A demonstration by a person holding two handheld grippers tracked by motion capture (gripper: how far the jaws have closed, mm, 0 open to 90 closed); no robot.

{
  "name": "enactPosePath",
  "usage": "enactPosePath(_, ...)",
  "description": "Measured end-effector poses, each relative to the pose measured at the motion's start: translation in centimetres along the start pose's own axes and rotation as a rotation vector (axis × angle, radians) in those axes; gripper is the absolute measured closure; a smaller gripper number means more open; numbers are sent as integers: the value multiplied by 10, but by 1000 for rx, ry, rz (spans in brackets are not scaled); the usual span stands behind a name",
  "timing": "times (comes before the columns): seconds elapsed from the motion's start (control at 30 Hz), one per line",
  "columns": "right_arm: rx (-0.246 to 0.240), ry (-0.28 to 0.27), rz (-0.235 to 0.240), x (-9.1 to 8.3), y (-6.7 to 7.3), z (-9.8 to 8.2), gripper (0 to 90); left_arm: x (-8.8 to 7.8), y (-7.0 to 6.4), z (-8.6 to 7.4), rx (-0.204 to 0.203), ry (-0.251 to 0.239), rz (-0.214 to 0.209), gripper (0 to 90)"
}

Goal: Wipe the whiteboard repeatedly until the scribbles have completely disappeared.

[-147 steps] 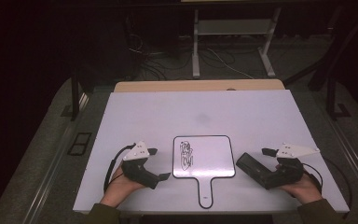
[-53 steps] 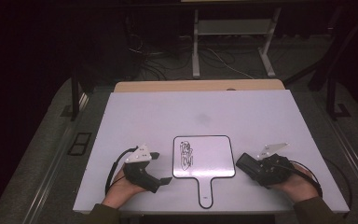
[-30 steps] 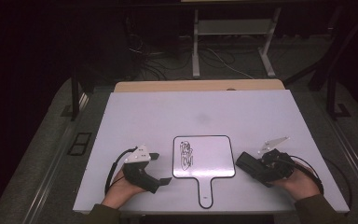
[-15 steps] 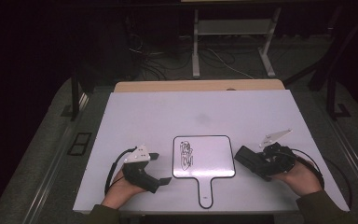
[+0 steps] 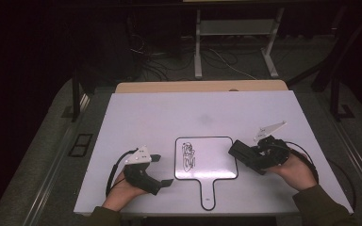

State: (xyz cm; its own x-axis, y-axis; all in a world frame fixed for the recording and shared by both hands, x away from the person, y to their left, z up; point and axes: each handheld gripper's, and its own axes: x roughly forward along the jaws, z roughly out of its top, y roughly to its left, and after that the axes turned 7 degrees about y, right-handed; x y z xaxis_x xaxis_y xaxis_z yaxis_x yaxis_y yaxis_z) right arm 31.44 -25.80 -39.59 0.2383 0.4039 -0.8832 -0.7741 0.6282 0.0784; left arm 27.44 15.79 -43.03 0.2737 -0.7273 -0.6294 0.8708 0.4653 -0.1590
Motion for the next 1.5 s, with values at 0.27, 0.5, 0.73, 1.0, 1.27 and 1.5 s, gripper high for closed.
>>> enactPosePath(0.27,-44,-5,0,7,5,18,386,0,0,0,8,8,21,0)
enactPosePath(0.5,-74,-11,11,14,12,38,386,0,0,-1,10,9,20,0)
enactPosePath(0.73,-94,-13,19,24,18,57,386,4,-2,-1,5,11,14,0)
enactPosePath(1.0,-131,-11,34,37,23,80,386,2,-2,-1,5,6,15,0)
enactPosePath(1.27,-167,0,26,53,31,103,386,2,-2,-1,0,-2,19,0)
enactPosePath(1.5,-197,19,24,71,37,123,386,2,-1,-1,4,-6,18,0)
